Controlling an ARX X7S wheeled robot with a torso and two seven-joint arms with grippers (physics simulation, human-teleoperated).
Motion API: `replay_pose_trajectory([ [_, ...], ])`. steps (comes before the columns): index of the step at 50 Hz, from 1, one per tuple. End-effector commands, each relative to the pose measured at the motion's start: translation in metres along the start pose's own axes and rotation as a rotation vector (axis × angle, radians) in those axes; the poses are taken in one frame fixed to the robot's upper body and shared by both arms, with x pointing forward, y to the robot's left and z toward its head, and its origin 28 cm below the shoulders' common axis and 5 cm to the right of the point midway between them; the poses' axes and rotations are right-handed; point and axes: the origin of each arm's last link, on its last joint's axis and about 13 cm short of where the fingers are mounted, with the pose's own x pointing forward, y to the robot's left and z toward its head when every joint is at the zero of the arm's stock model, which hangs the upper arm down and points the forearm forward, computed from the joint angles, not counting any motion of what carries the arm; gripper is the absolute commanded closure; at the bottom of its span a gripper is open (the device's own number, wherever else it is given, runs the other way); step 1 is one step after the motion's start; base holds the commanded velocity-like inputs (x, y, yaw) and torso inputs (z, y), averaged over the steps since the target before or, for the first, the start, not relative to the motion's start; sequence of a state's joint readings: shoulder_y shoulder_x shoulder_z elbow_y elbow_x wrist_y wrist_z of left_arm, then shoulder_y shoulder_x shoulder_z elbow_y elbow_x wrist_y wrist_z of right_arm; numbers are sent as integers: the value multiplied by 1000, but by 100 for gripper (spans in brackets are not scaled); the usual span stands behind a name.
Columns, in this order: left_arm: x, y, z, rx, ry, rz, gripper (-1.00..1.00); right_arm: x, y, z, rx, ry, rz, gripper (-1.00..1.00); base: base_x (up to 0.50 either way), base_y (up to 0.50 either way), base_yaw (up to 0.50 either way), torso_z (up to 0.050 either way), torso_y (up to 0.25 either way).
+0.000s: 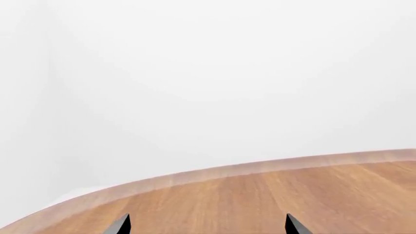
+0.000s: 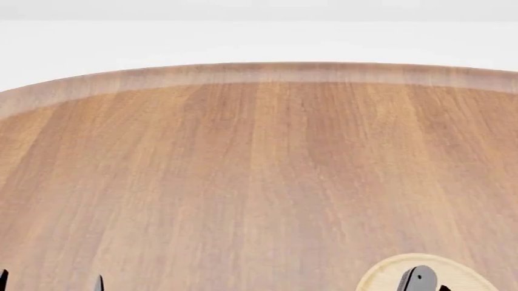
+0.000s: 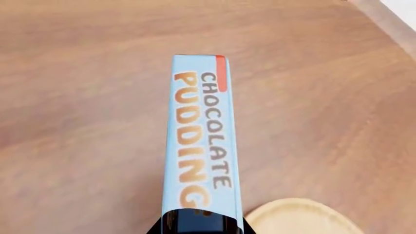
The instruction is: Put the chocolate pudding to the left of the plate.
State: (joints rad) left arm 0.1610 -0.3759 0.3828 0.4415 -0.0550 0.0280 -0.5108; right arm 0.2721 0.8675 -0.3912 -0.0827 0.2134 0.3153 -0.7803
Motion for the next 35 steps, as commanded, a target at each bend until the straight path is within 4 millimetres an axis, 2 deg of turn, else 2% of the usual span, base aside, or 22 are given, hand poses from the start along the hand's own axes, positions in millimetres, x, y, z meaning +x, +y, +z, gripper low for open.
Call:
replay_pose_trajectory([
  [1, 0, -1, -1, 0, 1, -5, -100, 6, -12, 8, -17, -6, -5, 100, 0, 0, 0, 0, 0],
  [26, 0, -1, -2, -3, 5, -7, -100, 13, -22, 2, 22, 4, -27, 100, 0, 0, 0, 0, 0],
  [35, 0, -1, -2, -2, 4, -6, -100, 23, -22, -1, 28, 8, -7, 100, 0, 0, 0, 0, 0],
])
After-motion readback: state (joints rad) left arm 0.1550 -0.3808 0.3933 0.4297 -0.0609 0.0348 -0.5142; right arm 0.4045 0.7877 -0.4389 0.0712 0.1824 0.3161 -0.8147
